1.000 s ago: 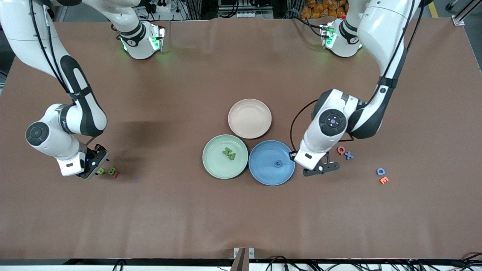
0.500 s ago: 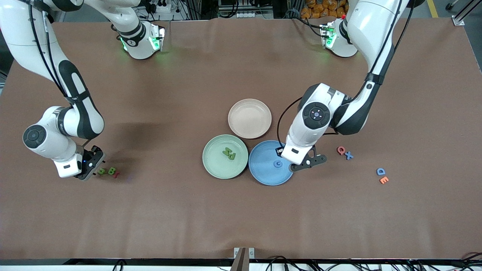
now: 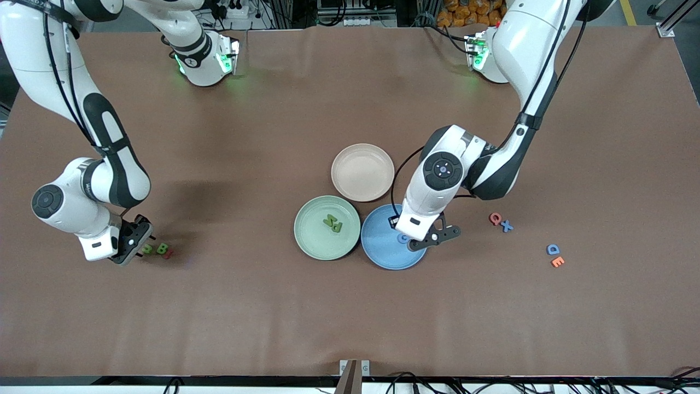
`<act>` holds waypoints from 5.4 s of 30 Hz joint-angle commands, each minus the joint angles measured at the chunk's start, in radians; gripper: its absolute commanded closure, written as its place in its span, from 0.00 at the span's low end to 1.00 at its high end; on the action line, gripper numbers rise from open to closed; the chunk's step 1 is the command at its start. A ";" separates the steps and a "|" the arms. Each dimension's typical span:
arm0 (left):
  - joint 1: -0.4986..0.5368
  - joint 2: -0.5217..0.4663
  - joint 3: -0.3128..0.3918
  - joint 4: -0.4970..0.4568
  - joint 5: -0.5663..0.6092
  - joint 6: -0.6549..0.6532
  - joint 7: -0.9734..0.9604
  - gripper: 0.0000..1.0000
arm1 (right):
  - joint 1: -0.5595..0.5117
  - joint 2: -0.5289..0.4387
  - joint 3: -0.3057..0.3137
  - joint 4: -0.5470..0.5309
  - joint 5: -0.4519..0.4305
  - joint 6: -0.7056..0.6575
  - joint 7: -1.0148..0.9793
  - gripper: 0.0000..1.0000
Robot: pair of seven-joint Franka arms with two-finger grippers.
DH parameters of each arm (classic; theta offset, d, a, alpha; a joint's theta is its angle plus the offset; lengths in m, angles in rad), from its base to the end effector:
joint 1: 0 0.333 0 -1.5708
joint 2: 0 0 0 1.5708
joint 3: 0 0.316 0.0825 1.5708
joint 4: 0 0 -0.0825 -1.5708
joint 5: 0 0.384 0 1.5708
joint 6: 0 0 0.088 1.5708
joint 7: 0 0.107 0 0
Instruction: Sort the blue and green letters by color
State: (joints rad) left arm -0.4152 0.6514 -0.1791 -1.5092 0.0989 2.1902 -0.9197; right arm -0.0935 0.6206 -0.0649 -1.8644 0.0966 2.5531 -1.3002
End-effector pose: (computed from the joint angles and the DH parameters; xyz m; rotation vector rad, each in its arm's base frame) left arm 0.6049 -0.3789 0.2905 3.0582 0.4743 0.0184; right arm 0.6379 -0.1009 0.1883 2.6678 1.5932 0.1014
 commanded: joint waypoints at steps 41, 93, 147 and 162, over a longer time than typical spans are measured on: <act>-0.010 0.083 0.029 0.050 -0.013 0.042 0.007 0.31 | 0.000 0.056 -0.013 0.059 0.041 -0.011 -0.017 1.00; 0.420 -0.029 0.026 -0.193 0.096 0.051 0.601 0.31 | 0.434 -0.144 0.072 0.111 0.089 -0.297 1.398 1.00; 0.443 -0.081 0.027 -0.421 0.090 0.252 0.587 0.32 | 0.679 0.105 0.091 0.335 -0.074 -0.194 2.136 0.00; 0.443 -0.081 0.027 -0.436 0.090 0.253 0.581 0.32 | 0.512 -0.117 0.091 0.163 -0.072 -0.336 1.790 0.00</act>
State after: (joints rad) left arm 0.0197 0.6025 -0.1477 -1.9018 0.1708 2.4258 -0.3234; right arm 0.4998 0.6348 0.0130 -1.5485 0.0348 2.2275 0.6692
